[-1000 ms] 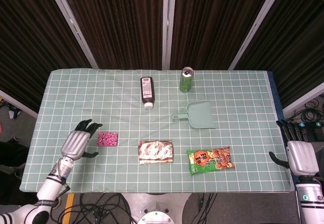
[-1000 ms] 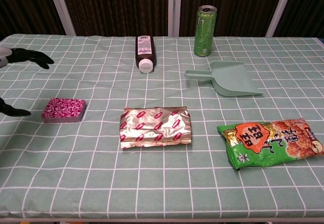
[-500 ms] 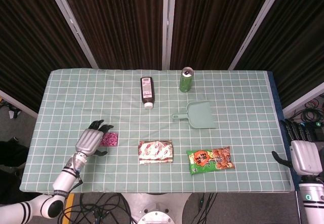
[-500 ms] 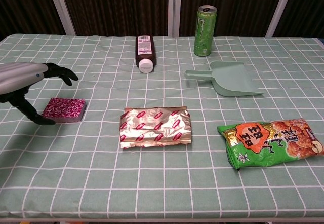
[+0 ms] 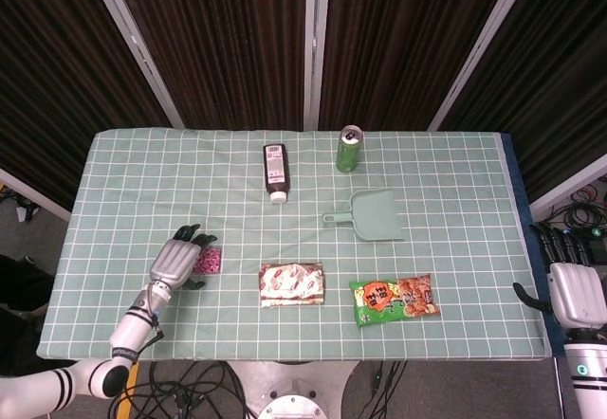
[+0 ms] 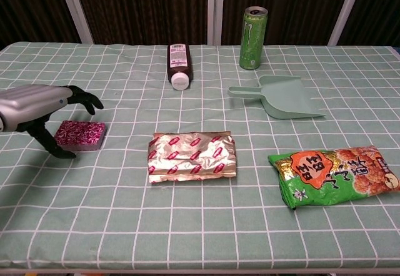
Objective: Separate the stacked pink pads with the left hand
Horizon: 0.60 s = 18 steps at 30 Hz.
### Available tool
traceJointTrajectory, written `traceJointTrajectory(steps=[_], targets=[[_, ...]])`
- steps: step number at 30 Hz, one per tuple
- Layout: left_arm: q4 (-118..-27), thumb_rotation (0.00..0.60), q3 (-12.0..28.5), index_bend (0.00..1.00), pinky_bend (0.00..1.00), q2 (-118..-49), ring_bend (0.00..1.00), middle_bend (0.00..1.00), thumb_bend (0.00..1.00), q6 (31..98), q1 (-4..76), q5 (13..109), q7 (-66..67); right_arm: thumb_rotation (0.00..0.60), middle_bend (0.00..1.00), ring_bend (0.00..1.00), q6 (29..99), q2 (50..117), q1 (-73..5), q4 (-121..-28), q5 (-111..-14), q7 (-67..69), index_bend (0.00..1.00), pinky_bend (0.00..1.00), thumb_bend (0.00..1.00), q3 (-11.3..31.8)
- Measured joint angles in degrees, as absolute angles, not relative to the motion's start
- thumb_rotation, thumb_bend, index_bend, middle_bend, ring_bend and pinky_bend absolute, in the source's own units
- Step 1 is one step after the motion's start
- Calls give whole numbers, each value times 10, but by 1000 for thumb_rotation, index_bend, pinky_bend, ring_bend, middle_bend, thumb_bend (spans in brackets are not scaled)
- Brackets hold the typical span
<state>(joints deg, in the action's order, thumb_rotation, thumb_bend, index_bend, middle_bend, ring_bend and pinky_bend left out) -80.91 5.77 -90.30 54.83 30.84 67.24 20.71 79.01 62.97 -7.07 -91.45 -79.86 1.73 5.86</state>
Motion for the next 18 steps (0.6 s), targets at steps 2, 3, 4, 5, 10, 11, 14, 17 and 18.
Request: traceJointTrajectory(steps=[2, 3, 4, 5, 10, 11, 14, 17, 18], targets=[[-806, 600, 57, 201, 98, -905, 44, 239, 146, 548, 309, 669, 208, 600, 52, 0, 789, 631, -71, -913, -799, 18, 0, 0, 149, 58], [-805, 600, 56, 203, 98, -905, 44, 245, 153, 549, 310, 668, 208, 600, 52, 0, 789, 631, -71, -912, -799, 19, 0, 0, 149, 58], [-803, 600, 56, 207, 99, -906, 45, 256, 162, 550, 310, 668, 208, 600, 52, 0, 788, 631, -72, -912, -798, 19, 0, 0, 150, 58], [-801, 600, 56, 212, 102, -907, 50, 270, 175, 551, 310, 669, 208, 600, 52, 0, 788, 632, -72, -911, -798, 19, 0, 0, 150, 58], [-790, 600, 55, 222, 109, -914, 61, 291, 206, 556, 311, 668, 203, 600, 52, 0, 789, 632, -72, -911, -797, 18, 0, 0, 150, 58], [-789, 600, 55, 222, 109, -915, 61, 292, 208, 556, 312, 668, 202, 600, 52, 0, 789, 632, -71, -911, -797, 18, 0, 0, 150, 58], [-787, 600, 55, 223, 109, -916, 61, 300, 209, 554, 314, 666, 199, 600, 52, 0, 789, 632, -71, -911, -796, 18, 0, 0, 149, 58], [-786, 600, 55, 223, 109, -918, 61, 302, 210, 553, 315, 665, 198, 600, 52, 0, 788, 632, -71, -910, -796, 19, 0, 0, 150, 58], [-785, 600, 55, 223, 109, -919, 61, 302, 210, 553, 316, 664, 198, 600, 52, 0, 787, 632, -71, -909, -795, 19, 0, 0, 150, 58]])
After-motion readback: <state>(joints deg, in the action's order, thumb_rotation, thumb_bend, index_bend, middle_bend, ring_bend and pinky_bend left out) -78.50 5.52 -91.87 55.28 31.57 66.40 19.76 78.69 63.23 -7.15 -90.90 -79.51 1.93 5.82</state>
